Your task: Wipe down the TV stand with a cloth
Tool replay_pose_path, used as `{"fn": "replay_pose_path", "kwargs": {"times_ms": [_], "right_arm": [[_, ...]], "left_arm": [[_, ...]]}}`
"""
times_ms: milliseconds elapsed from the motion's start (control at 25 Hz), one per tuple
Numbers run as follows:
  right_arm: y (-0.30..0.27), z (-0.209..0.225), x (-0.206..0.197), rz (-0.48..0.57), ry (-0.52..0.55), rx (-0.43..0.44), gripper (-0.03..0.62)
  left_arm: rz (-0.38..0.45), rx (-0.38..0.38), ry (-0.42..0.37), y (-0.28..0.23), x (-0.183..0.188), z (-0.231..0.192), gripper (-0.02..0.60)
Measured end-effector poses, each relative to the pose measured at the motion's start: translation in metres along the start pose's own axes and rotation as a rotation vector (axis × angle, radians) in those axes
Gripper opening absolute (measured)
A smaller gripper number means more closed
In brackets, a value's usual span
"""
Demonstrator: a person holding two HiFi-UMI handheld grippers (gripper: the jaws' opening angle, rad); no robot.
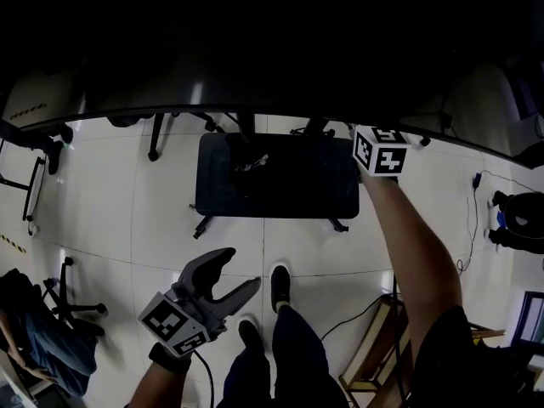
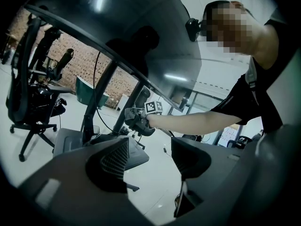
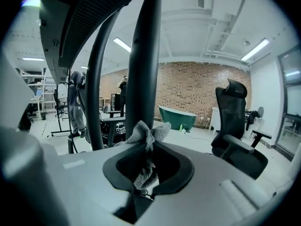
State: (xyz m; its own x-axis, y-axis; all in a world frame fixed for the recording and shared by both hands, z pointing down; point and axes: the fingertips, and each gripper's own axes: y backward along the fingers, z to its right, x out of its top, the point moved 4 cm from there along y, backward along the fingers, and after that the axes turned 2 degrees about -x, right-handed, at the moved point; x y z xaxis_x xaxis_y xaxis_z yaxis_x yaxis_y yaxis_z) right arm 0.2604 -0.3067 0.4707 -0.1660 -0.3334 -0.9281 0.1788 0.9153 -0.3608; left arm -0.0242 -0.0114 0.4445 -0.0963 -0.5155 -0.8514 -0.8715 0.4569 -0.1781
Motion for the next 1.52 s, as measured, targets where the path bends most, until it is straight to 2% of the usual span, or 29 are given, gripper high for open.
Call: {"fn": "replay_pose_path", "kwargs": {"times_ms": [600,840,1040,1160,1360,1520], "right_arm": [[-0.053,-0.019,-0.116,-0.236,-0.014,0.034,0.04],[-0.063,-0.029,-0.142,-0.322,-0.007,0.073,0.04],[-0.04,-0.031,-0.127,-0.262,-0.027,0.079,0.04],[-0.005,-0.055,-0.106,-0.197,-0.036,0.143,0.04],[0.057,-0.139,-0.057,-0.097,0.02,0.327,0.04],[0.084,-0.232,-0.021,-0.065,0.182,0.496,0.04]], "left_arm": [[-0.039,0.012,0.037,-0.013,-0.02,-0.032,0.307],[-0.031,0.024,0.035,-0.011,-0.019,-0.034,0.307],[-0.012,0.037,0.025,0.003,-0.013,-0.029,0.307],[-0.008,0.054,0.022,0.02,-0.01,-0.024,0.307],[0.012,0.091,0.014,0.055,-0.005,-0.014,0.307],[0.042,0.116,0.001,0.087,-0.001,0.001,0.307]]}}
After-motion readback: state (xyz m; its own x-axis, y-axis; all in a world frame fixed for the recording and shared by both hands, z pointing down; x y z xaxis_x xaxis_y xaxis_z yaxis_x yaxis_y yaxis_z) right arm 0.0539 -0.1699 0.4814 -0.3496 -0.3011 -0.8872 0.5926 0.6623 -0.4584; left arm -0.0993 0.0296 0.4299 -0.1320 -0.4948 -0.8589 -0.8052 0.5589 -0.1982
